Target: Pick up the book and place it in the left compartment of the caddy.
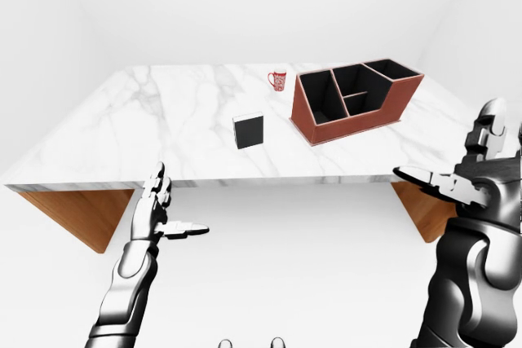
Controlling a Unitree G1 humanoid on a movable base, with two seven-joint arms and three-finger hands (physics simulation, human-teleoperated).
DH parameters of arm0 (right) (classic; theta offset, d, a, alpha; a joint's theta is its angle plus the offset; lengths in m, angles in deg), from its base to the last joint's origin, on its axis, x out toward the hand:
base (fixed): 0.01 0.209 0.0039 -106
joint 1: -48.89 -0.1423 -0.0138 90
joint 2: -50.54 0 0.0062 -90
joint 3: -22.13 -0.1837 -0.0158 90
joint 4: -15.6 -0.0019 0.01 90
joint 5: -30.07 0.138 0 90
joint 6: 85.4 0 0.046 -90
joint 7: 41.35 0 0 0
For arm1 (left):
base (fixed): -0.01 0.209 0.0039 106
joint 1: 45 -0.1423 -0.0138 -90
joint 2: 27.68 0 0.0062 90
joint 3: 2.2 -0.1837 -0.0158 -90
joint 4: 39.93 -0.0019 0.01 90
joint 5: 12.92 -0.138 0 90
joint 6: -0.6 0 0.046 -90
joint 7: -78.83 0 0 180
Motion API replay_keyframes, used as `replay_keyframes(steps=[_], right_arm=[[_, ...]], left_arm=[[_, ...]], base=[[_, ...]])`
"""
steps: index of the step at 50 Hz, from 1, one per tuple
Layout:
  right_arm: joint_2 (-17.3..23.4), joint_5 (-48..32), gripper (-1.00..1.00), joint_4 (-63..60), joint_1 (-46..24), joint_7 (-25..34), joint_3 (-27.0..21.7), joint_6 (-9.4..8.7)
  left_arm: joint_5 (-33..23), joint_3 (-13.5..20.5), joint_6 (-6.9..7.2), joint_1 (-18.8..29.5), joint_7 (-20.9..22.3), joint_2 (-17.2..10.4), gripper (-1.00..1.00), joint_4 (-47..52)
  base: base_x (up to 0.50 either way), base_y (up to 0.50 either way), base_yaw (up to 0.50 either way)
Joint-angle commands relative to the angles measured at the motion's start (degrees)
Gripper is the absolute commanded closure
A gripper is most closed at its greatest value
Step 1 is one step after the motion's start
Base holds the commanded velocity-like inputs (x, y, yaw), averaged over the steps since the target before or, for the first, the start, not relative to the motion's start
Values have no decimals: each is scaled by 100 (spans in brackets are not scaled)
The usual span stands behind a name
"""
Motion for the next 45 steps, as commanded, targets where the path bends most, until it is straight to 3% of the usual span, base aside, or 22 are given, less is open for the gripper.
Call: replay_keyframes(steps=[1,3,4,6,11,20,22,25,29,30,32,34,35,38,45], right_arm=[[857,934,-100,484,261,-12,-1832,0],[958,1240,-100,755,294,-109,-2049,0],[992,1347,-100,855,313,-148,-2088,0],[1048,1624,-100,1013,366,-207,-2196,0],[1161,2050,-100,1366,503,-251,-2424,0],[1371,2832,-100,1939,791,-329,-2861,0],[1378,2848,-100,1946,804,-335,-2854,0],[1476,2952,-100,2179,934,-225,-3102,0],[1543,3007,-100,2287,988,-196,-3191,0],[1581,3005,-100,2346,1005,-167,-3237,0],[1609,2992,-100,2421,1015,-126,-3269,0],[1630,3008,-100,2502,1026,-80,-3298,0],[1631,3010,-100,2504,1027,-78,-3297,0],[1684,3019,-100,2603,1054,-66,-3353,0],[1692,3022,-100,2558,1073,-133,-3407,0]], left_arm=[[-18,-49,158,-101,-39,37,-100,204],[-17,-41,151,-103,-46,33,-100,204],[0,-12,49,-26,-33,15,-100,18],[-1,0,-19,18,-30,1,-100,-98],[-5,-15,35,-28,-30,9,-100,1],[-17,-18,-16,-62,-21,10,-100,2],[-17,-18,-17,-62,-21,10,-100,2],[14,39,-232,82,-8,-22,-100,-342],[20,38,-231,86,-13,-24,-100,-343],[14,24,-167,47,-24,-14,-100,-236],[35,55,-278,118,-10,-33,-100,-413],[23,23,-130,38,-27,-14,-100,-180],[23,22,-123,35,-27,-13,-100,-170],[145,121,-366,204,27,-55,-100,-582],[306,223,-371,508,103,-120,-100,-1321]], base=[[0,0,0],[0,0,0],[0,0,0],[0,0,0],[0,0,0],[0,0,0],[0,0,0],[0,0,0],[0,0,0],[0,0,0],[0,0,0],[0,0,0],[0,0,0],[0,0,0],[0,0,0]])
